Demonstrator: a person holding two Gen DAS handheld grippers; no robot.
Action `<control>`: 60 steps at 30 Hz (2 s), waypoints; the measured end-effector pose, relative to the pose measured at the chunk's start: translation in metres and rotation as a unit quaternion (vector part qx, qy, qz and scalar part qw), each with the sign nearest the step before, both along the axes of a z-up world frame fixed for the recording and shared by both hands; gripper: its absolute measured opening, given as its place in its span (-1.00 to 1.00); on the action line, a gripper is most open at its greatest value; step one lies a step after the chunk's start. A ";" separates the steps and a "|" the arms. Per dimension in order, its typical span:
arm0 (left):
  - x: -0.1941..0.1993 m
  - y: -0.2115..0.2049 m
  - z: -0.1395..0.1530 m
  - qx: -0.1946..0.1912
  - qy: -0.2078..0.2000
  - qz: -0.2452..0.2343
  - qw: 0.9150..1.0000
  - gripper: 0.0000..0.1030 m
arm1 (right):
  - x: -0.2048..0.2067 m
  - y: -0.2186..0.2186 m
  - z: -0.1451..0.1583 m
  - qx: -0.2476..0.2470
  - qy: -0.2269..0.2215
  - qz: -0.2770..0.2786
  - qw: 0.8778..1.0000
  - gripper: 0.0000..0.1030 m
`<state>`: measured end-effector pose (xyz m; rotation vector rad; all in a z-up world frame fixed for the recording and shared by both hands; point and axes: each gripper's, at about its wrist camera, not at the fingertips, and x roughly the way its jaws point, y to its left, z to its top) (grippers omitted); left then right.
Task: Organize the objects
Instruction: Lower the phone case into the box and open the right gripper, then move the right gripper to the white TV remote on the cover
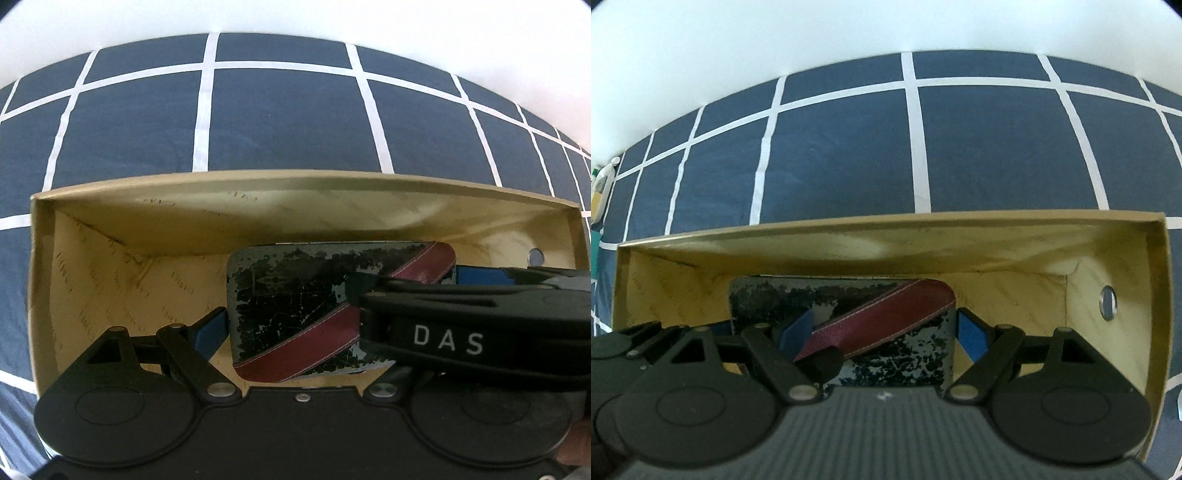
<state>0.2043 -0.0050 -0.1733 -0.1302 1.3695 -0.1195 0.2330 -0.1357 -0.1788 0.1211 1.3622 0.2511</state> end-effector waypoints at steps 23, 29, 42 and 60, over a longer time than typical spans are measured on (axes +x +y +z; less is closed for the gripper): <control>0.002 0.002 0.004 0.013 0.006 0.007 1.000 0.66 | 0.014 -0.008 -0.005 0.000 0.007 -0.017 1.000 0.60; -0.015 0.001 0.025 0.021 -0.008 0.014 1.000 0.67 | 0.005 -0.008 0.016 0.004 -0.005 -0.006 1.000 0.63; -0.081 -0.006 0.086 0.033 -0.041 0.024 0.998 0.81 | -0.048 -0.022 0.078 0.018 -0.049 -0.001 0.999 0.76; -0.194 -0.050 0.145 0.041 -0.083 0.012 0.996 1.00 | -0.166 -0.074 0.152 0.020 -0.107 -0.022 0.994 0.99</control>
